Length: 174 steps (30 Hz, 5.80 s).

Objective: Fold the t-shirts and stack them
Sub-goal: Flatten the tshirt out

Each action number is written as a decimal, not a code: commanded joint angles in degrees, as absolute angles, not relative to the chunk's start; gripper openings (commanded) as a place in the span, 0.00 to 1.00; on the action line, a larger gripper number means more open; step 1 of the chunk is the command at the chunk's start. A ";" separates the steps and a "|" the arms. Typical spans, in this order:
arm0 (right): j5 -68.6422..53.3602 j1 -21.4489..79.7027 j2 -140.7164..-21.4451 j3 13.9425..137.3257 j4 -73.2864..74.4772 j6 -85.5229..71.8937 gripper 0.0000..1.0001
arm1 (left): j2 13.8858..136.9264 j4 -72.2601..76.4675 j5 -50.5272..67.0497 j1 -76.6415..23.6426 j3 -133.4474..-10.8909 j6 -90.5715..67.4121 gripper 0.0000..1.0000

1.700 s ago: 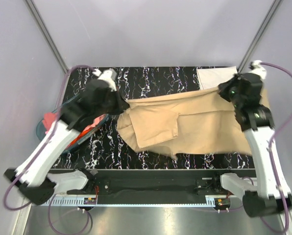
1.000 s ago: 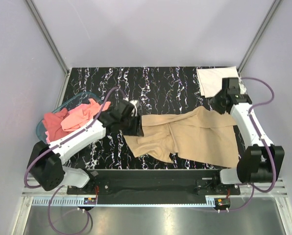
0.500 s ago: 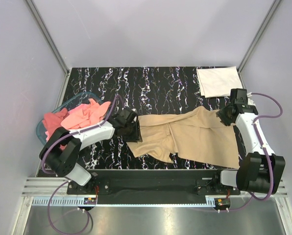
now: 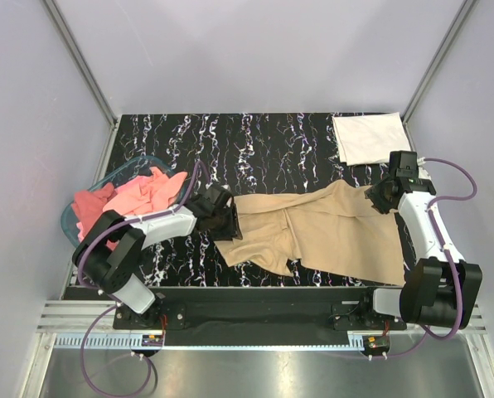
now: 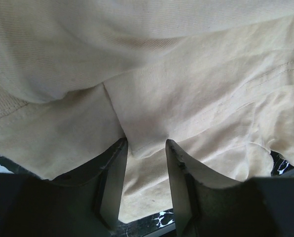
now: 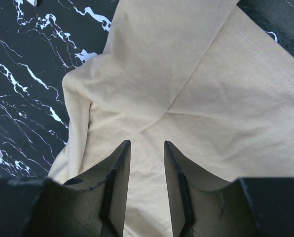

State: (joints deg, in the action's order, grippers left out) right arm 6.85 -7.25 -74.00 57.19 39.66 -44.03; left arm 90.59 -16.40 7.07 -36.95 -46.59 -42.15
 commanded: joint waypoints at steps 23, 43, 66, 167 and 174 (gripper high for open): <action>5.36 -28.91 -85.24 55.28 29.18 -42.45 0.45 | 82.35 -17.76 10.36 -36.21 -51.42 -39.38 0.00; 2.29 -30.50 -95.88 55.99 19.61 -40.17 0.46 | 76.20 -14.59 15.12 -35.51 -49.57 -40.78 0.00; 0.09 -30.50 -102.04 56.95 15.82 -42.80 0.35 | 74.80 -14.68 15.12 -34.63 -49.13 -41.22 0.00; 5.63 -30.41 -59.85 140.27 63.63 -35.15 0.00 | 53.88 -29.36 18.20 -13.10 -119.00 -38.93 0.00; 2.73 -30.41 -63.54 132.40 61.18 -34.72 0.00 | 58.35 -28.40 14.94 -13.10 -115.77 -33.41 0.00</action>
State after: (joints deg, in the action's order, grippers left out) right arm 3.44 -30.33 -57.47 138.54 62.61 -35.16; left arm 54.17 -30.22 16.40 -13.39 -118.65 -36.84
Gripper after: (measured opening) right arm 0.011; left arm 0.012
